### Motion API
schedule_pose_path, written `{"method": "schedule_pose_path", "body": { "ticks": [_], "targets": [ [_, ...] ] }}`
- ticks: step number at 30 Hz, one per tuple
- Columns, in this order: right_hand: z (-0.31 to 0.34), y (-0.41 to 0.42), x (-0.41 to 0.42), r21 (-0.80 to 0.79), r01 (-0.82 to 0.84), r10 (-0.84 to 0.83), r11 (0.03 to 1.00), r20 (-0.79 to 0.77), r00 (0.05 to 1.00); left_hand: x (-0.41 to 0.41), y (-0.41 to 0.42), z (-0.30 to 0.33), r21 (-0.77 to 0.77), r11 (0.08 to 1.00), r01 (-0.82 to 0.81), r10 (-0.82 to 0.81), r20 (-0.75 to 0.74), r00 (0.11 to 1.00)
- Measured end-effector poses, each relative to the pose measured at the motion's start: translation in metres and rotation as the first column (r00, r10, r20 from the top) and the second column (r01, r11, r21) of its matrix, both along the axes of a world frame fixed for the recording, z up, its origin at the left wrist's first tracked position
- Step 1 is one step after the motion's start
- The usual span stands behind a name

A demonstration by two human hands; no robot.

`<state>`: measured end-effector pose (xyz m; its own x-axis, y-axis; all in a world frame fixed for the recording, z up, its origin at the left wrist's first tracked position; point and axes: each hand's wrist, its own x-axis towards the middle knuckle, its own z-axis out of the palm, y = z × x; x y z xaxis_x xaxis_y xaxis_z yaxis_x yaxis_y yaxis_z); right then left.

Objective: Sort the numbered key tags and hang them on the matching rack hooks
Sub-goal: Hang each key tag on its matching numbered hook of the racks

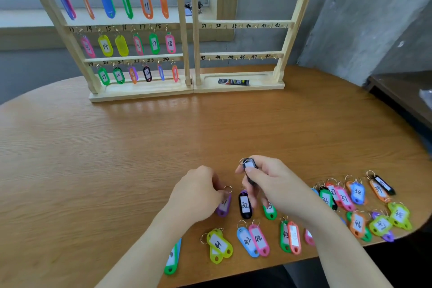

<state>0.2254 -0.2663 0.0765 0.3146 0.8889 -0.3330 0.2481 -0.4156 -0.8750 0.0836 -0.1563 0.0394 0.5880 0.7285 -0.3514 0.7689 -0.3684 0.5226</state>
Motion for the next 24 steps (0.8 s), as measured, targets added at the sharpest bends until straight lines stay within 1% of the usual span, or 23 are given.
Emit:
{"method": "schedule_pose_path", "body": {
  "ticks": [2, 4, 7, 9, 11, 13, 15, 17, 19, 21, 24],
  "targets": [
    [0.0, 0.002, 0.0, 0.016, 0.026, -0.024, 1.0, -0.083, 0.996, -0.002, 0.003, 0.0, -0.028, 1.0, -0.005, 0.006, 0.033, 0.999],
    [0.003, 0.004, 0.0, 0.041, 0.054, -0.048, 0.998, -0.14, 0.989, -0.004, 0.008, 0.002, -0.077, 0.997, -0.011, 0.019, 0.095, 0.995],
    [0.009, 0.011, 0.003, 0.09, 0.065, -0.049, 0.994, -0.165, 0.985, -0.006, 0.015, 0.007, -0.188, 0.982, -0.026, 0.064, 0.198, 0.978],
    [0.012, 0.017, 0.005, 0.116, 0.069, -0.048, 0.991, -0.175, 0.983, -0.006, 0.02, 0.008, -0.209, 0.977, -0.051, 0.103, 0.247, 0.963],
    [0.014, 0.025, 0.008, 0.143, 0.083, -0.056, 0.986, -0.178, 0.982, -0.005, 0.027, 0.011, -0.254, 0.964, -0.082, 0.163, 0.318, 0.934],
    [0.017, 0.035, 0.01, 0.168, 0.106, -0.072, 0.98, -0.195, 0.978, -0.003, 0.034, 0.014, -0.337, 0.936, -0.106, 0.238, 0.38, 0.894],
    [0.022, 0.047, 0.013, 0.188, 0.108, -0.072, 0.976, -0.187, 0.98, -0.001, 0.044, 0.021, -0.392, 0.914, -0.107, 0.284, 0.428, 0.858],
    [0.031, 0.059, 0.016, 0.203, 0.089, -0.053, 0.975, -0.175, 0.983, 0.001, 0.053, 0.03, -0.412, 0.907, -0.091, 0.297, 0.472, 0.83],
    [0.043, 0.072, 0.02, 0.216, 0.091, -0.042, 0.972, -0.221, 0.974, 0.005, 0.063, 0.04, -0.42, 0.904, -0.081, 0.31, 0.514, 0.799],
    [0.056, 0.084, 0.024, 0.243, 0.108, -0.031, 0.964, -0.301, 0.953, 0.009, 0.075, 0.05, -0.401, 0.913, -0.073, 0.306, 0.556, 0.773],
    [0.073, 0.103, 0.028, 0.278, 0.131, -0.04, 0.952, -0.31, 0.95, 0.017, 0.095, 0.07, -0.351, 0.934, -0.066, 0.284, 0.619, 0.732]
  ]
}}
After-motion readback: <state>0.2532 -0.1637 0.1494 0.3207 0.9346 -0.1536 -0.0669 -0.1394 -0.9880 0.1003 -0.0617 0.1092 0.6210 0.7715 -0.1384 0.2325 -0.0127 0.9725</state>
